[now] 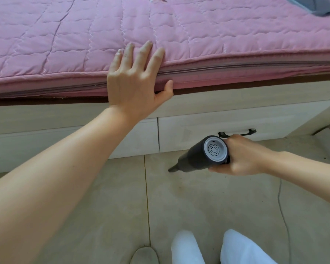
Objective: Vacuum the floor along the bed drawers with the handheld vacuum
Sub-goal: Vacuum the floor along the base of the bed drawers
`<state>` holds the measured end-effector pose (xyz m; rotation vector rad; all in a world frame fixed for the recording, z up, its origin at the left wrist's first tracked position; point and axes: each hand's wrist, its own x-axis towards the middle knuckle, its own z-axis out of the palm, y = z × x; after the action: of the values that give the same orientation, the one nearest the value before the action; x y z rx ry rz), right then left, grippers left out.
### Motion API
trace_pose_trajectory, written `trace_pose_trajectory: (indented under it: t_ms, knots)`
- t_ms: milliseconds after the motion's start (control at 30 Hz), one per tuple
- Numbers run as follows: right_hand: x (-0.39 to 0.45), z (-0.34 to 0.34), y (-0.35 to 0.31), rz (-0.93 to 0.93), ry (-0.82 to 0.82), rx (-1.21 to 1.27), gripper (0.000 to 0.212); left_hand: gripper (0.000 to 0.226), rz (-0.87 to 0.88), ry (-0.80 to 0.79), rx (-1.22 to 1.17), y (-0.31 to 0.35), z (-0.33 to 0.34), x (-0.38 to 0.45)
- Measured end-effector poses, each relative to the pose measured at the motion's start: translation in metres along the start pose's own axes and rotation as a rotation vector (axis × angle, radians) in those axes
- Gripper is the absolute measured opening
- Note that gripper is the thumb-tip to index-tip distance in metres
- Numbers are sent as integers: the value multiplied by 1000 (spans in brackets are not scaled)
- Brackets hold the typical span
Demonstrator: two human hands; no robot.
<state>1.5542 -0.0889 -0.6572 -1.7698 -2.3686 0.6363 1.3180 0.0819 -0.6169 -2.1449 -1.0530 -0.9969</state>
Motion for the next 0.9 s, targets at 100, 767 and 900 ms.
trace_pose_trajectory:
  t_ms: [100,767,900]
  knots:
    - [-7,-5,3,9,-59,43,30,58,45,-25,-31,18,4,11]
    - [-59,-14,7,21,-216,107,22,58,40,121,43,56,31,16]
    - [-60,-7,5,46,-153,128,24,58,40,136,57,55,31,16]
